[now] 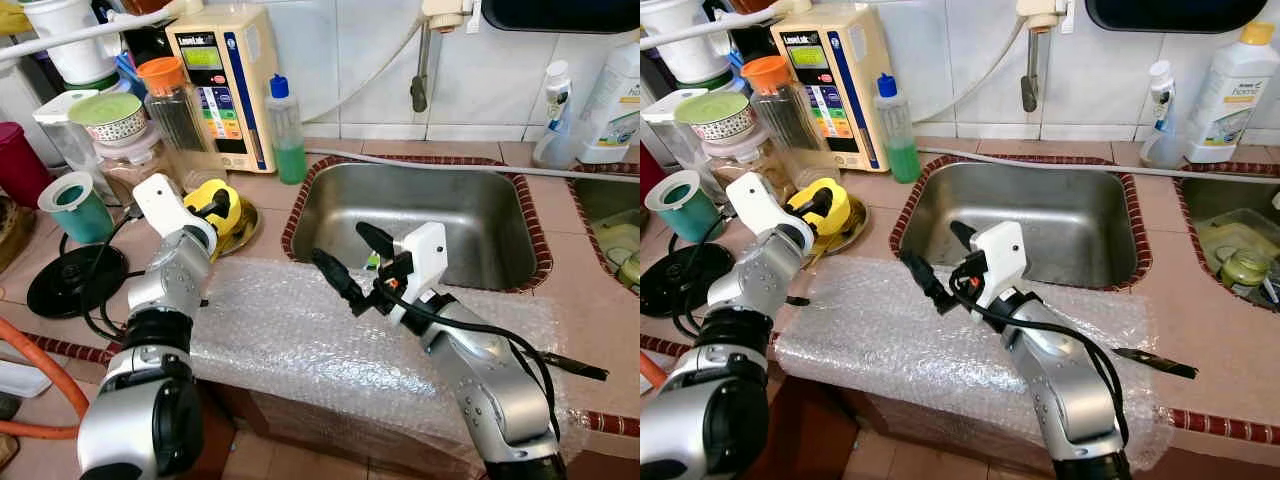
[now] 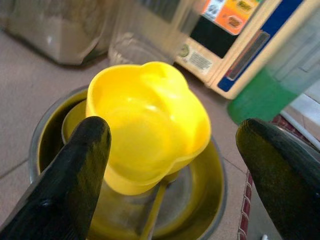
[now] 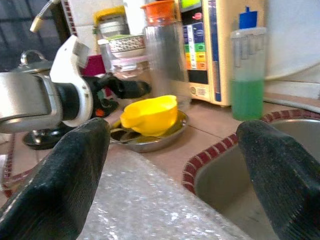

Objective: Kitchen organization

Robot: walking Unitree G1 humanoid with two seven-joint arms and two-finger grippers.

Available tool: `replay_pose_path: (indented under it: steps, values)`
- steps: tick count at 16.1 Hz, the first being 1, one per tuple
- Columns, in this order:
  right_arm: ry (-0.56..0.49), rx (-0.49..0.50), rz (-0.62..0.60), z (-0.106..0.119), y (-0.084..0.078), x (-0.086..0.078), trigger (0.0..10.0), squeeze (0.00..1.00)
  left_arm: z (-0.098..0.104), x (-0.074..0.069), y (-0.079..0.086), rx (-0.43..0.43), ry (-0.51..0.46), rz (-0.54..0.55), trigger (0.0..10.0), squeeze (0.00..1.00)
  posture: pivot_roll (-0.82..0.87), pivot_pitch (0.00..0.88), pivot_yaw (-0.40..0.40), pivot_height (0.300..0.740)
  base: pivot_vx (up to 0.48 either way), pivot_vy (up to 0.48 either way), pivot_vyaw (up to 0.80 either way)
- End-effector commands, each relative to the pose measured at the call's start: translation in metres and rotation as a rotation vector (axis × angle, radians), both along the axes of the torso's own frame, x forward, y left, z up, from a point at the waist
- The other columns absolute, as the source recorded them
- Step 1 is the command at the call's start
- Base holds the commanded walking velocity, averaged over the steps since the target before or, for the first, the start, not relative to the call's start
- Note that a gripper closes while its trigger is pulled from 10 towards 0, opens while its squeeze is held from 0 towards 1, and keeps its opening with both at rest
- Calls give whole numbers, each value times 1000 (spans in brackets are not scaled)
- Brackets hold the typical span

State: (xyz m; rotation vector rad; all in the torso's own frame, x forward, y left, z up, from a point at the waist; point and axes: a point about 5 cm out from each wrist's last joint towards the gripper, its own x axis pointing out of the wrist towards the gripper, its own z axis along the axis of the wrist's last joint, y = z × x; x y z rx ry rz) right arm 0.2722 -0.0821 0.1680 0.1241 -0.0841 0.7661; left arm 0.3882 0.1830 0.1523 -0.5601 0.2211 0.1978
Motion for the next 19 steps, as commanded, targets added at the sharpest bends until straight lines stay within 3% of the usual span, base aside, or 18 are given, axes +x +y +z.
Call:
replay_pose_path:
  steps: [1,5,10,13,19]
  values:
    - [-14,19,58,6,8,-6,10000,0,5,3,4,-13,4,37,10000,0,45,0,155,740,0,0,0]
    - [1,11,71,5,11,-11,10000,0,16,10,14,-4,-8,95,10000,0,46,0,161,740,0,0,0]
    - [5,17,71,6,10,-10,10000,0,7,8,26,11,67,152,10000,0,50,0,162,740,0,0,0]
    - [1,18,74,8,10,-11,10000,0,-4,7,20,-9,130,111,10000,0,48,0,169,740,0,0,0]
    - [1,13,58,7,11,-13,10000,0,-1,10,17,-23,171,79,10000,0,44,0,190,740,0,0,0]
